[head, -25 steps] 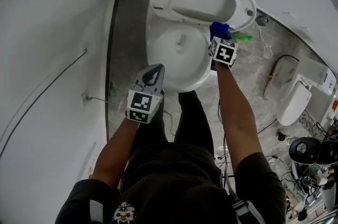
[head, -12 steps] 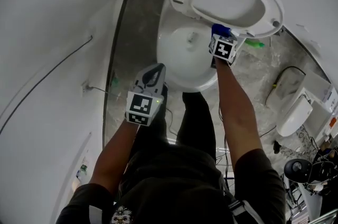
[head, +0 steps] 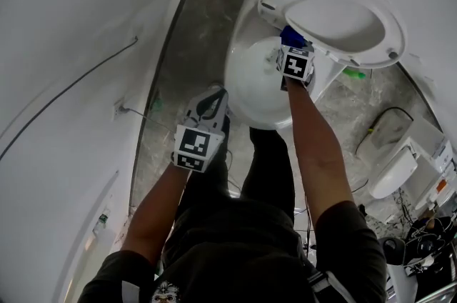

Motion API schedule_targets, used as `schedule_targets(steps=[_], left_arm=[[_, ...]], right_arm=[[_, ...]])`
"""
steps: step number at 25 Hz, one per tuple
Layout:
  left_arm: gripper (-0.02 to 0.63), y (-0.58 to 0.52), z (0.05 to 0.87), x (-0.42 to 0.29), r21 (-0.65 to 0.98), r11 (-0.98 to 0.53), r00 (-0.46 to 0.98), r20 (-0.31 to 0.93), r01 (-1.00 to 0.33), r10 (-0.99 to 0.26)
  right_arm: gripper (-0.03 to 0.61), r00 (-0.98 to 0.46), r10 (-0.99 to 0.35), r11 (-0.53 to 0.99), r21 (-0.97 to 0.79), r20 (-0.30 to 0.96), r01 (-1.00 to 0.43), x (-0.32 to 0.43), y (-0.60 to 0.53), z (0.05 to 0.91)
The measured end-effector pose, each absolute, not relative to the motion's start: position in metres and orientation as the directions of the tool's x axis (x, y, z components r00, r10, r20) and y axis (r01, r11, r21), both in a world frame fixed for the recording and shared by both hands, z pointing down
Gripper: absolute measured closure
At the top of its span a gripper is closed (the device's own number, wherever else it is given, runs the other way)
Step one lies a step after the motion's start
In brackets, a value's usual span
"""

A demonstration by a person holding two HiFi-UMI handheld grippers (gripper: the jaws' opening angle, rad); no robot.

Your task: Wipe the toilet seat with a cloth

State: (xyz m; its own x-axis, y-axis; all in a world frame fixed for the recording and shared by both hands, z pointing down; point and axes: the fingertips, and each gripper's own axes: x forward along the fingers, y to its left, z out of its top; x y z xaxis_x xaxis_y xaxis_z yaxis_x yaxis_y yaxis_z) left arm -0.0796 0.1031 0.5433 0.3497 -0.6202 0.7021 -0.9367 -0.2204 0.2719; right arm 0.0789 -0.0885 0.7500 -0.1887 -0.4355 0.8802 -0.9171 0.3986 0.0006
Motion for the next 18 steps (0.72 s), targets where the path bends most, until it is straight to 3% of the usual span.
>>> schedule_targets(steps=[7,18], left_arm=[[0.603,0.12,0.544,-0.097,0.275,-0.172,0.32,0.706,-0.946,-0.632],[0.603,0.127,0.533,-0.102,0.271,-0.166,0.311,0.687,-0.948,-0.657]], right_arm=[[0.48,-0.201,-0.466,0.384,-0.008,0.861,-0.923,0.05,-0.09,0.738],[0.48,-0.339,-0.539,0.436,-0.089,0.771,-0.895,-0.007,-0.103,0.683]])
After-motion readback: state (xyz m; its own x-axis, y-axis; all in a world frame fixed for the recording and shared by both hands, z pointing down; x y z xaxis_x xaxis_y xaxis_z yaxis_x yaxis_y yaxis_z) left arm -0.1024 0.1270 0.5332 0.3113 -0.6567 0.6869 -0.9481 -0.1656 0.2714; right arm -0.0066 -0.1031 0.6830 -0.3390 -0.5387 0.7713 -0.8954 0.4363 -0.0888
